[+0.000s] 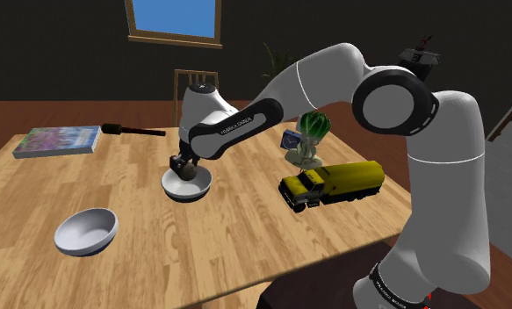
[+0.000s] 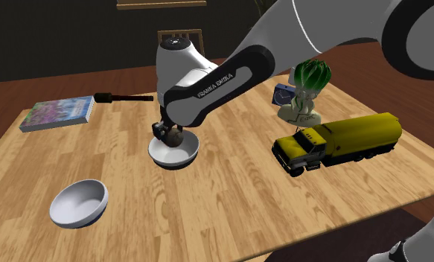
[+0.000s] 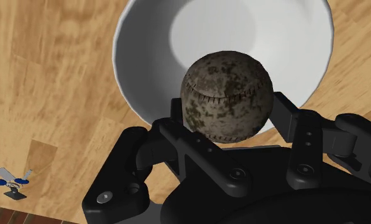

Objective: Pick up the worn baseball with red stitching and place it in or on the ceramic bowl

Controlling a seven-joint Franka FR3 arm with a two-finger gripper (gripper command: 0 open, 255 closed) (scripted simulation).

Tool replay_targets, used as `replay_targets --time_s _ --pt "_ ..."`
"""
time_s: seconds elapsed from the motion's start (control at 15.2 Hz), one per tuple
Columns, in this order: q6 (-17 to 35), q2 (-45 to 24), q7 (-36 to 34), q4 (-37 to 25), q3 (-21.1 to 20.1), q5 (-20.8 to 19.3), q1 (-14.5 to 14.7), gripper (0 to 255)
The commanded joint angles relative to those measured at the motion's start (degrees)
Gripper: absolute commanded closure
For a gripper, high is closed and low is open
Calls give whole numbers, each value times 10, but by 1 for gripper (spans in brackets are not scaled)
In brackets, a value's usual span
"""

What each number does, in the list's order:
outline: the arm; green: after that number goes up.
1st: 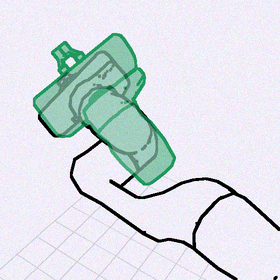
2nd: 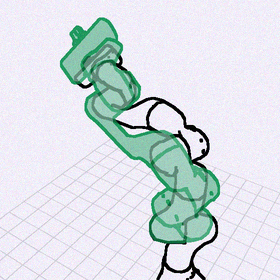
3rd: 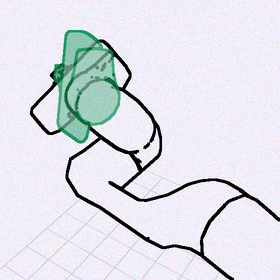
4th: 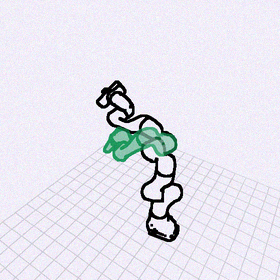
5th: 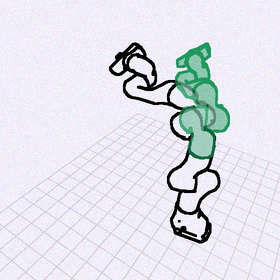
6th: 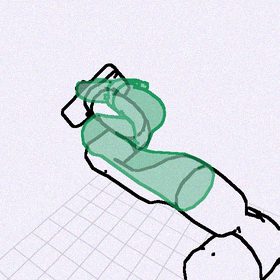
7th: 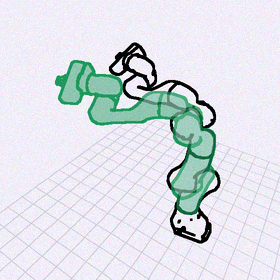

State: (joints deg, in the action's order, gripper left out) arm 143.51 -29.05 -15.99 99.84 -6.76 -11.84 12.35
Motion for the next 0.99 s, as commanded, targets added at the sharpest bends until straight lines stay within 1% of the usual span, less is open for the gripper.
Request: replay_targets --time_s 0.0,0.2,0.26,0.59,0.86,0.92 --pt "0 0 0 0 0 0 0 255" --pt "0 0 0 0 0 0 0 255" --pt "0 0 0 0 0 0 0 0" --pt "0 0 0 0 0 0 0 0" --pt "-41 58 7 16 -8 12 -4 0" --pt "-41 58 7 16 -8 12 -4 0"
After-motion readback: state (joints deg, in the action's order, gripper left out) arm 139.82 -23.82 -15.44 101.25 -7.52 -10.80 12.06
